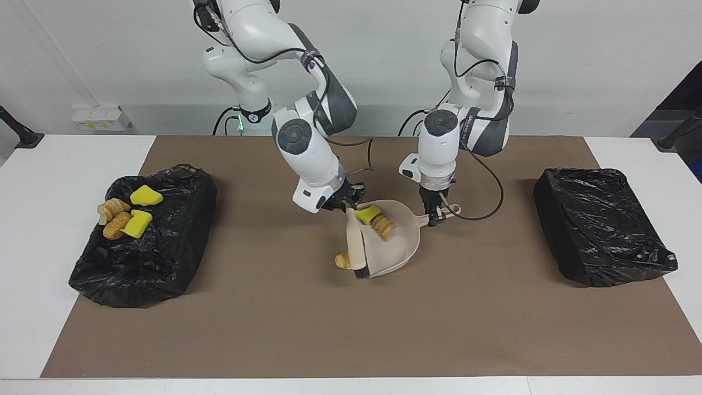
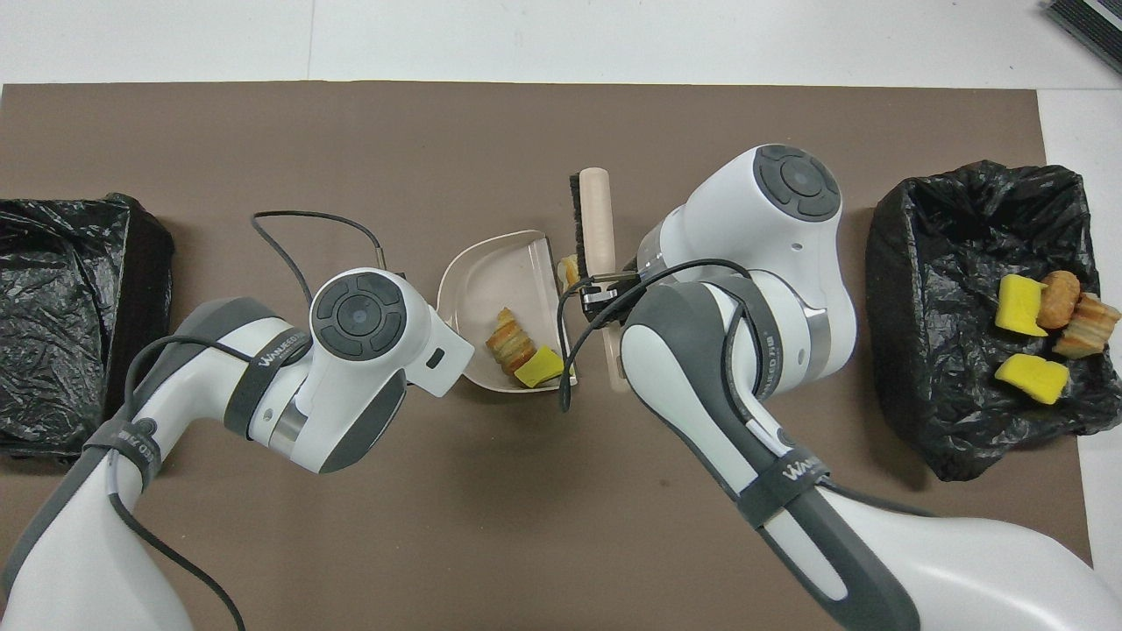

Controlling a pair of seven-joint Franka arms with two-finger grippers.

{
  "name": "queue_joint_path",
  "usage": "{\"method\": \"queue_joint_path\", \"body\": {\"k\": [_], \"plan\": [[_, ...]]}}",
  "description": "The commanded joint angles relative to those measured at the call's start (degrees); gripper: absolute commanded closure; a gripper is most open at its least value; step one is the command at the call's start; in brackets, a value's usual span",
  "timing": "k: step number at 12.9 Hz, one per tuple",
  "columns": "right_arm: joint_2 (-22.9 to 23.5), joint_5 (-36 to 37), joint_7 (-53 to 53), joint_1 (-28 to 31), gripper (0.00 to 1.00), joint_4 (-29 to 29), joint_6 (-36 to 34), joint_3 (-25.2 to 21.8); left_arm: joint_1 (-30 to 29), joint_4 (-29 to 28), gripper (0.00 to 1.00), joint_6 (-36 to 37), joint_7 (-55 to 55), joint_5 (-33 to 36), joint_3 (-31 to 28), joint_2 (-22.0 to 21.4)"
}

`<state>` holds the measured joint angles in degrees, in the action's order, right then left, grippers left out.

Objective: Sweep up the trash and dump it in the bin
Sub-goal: 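Sweep the last bread piece into the dustpan with the right gripper's brush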

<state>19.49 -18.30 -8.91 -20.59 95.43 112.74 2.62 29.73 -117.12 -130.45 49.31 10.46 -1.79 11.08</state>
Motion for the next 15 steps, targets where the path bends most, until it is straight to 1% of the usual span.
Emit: {"method": "queue_joint_path", "body": {"k": [1,2,4,6,7,8,10,11,12,13,14,15], "plan": [[0.8,7.89,1.71,1.95,1.0,1.07,-1.82,0.36,-0.02,-1.71,1.0,-0.42,-1.41,1.67,-0.41,-1.41],[2.73,10.97,1.62,2.13,1.0,0.98,-1.65,0.36,-0.02,-1.71,1.0,-0.33,-1.41,1.67,-0.41,-1.41],[4.85,17.04,1.71,1.61,1.0,0.63,-1.2,0.45,-0.02,-1.71,1.0,-0.33,-1.41,1.67,-0.41,-1.41],[5.99,17.95,1.62,-0.49,1.0,0.46,-0.86,1.15,-0.02,-1.71,1.0,-0.25,-1.41,1.67,-0.41,-1.41],[6.43,16.99,1.1,-3.12,1.0,0.54,0.54,1.16,-0.02,-1.71,1.0,-0.16,-1.41,1.67,-0.41,-1.41],[6.44,16.72,1.01,-3.75,1.0,0.89,2.64,1.16,-0.02,-1.71,1.0,-0.16,-1.41,1.67,-0.41,-1.41],[6.44,16.8,2.05,-4.81,1.0,1.33,3.19,1.94,-0.02,-1.71,1.0,-0.16,-1.41,1.67,-0.41,-1.41],[6.52,15.33,5.63,-4.64,1.0,1.42,3.63,3.51,-0.02,-1.71,1.0,-0.16,-1.41,1.67,-0.41,-1.41],[6.52,8.78,7.92,-4.2,1.0,1.16,4.15,3.96,-0.02,-1.71,1.0,-0.16,-1.41,1.67,-0.41,-1.41],[6.53,4.11,8.64,-4.2,1.0,1.07,5.2,3.88,-0.02,-1.71,1.0,-0.24,-1.41,1.67,-0.41,-1.41],[6.26,3.54,8.48,-4.55,1.0,0.9,6.08,3.79,-0.02,-1.62,1.0,-0.25,-1.33,1.67,-0.41,-1.41],[5.57,3.53,8.48,-4.12,1.0,0.89,4.87,3.71,-0.11,-1.62,1.0,-0.16,-1.07,1.67,-0.49,-1.41]]}}
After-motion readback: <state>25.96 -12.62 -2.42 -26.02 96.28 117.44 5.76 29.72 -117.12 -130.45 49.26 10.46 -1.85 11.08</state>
